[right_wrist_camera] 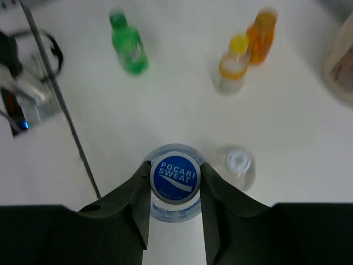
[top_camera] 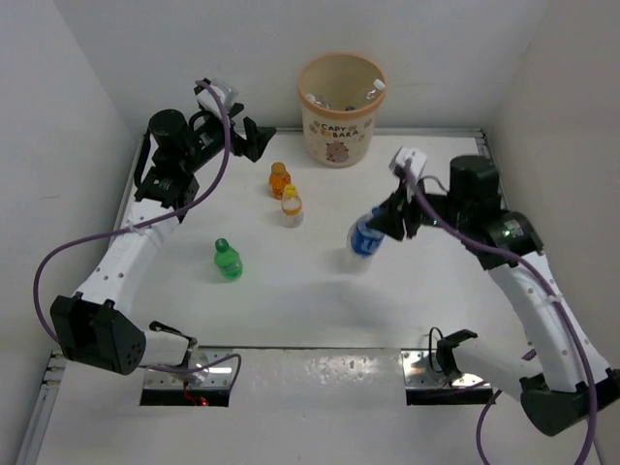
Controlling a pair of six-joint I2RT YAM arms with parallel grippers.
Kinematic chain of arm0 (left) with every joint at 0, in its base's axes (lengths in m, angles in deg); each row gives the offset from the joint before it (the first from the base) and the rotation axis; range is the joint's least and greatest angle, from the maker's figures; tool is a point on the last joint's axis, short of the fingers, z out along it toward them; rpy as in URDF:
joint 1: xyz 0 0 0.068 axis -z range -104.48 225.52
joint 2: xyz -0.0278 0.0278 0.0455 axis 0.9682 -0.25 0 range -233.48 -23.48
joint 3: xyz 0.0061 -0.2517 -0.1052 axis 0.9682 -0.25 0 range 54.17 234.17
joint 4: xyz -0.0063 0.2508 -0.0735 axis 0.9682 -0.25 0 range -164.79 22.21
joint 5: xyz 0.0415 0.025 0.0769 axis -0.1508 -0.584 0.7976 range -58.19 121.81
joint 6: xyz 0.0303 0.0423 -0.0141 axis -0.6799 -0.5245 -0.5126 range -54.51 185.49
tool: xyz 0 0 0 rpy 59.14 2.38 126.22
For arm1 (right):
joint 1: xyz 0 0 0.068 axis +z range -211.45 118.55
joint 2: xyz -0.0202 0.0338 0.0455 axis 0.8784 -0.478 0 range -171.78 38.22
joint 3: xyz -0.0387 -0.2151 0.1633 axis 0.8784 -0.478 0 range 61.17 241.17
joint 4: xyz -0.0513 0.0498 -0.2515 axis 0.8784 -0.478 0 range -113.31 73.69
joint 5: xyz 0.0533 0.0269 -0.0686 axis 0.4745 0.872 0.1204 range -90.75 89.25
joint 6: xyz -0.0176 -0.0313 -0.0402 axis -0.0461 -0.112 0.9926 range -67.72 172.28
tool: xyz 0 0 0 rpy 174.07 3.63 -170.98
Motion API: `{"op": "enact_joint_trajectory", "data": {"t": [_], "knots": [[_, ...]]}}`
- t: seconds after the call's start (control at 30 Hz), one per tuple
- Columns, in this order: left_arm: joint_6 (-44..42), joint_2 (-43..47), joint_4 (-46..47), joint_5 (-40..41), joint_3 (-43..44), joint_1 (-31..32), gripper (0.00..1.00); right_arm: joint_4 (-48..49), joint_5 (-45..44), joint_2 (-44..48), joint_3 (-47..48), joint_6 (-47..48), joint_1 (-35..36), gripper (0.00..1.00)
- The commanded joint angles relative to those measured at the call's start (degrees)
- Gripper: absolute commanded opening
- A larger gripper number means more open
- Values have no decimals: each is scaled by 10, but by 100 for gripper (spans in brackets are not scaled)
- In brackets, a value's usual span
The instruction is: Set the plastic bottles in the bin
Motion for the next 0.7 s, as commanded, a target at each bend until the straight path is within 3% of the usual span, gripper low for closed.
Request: {"op": "enact_joint_trajectory", "data": {"t": [0.0,0.1,0.3,0.33,0.4,0.5,0.67], "knots": [[2,25,24,-5,-8,-5,100,29,48,-29,159,-119,5,23],[10,25,36,-11,-18,-5,100,111,46,-79,269,-176,3,19],[23,25,29,-11,-18,-10,100,374,-109,-189,303,-149,-2,6],[23,25,29,-5,-23,-10,100,433,-122,-256,305,-148,-6,4],[23,30,29,-5,-23,-15,100,525,-176,-302,324,-130,-8,3],[28,35,24,1,-44,-21,100,598,-243,-399,376,-117,-11,0],[33,35,24,1,-65,-27,100,608,-275,-532,535,-133,-41,0]]}}
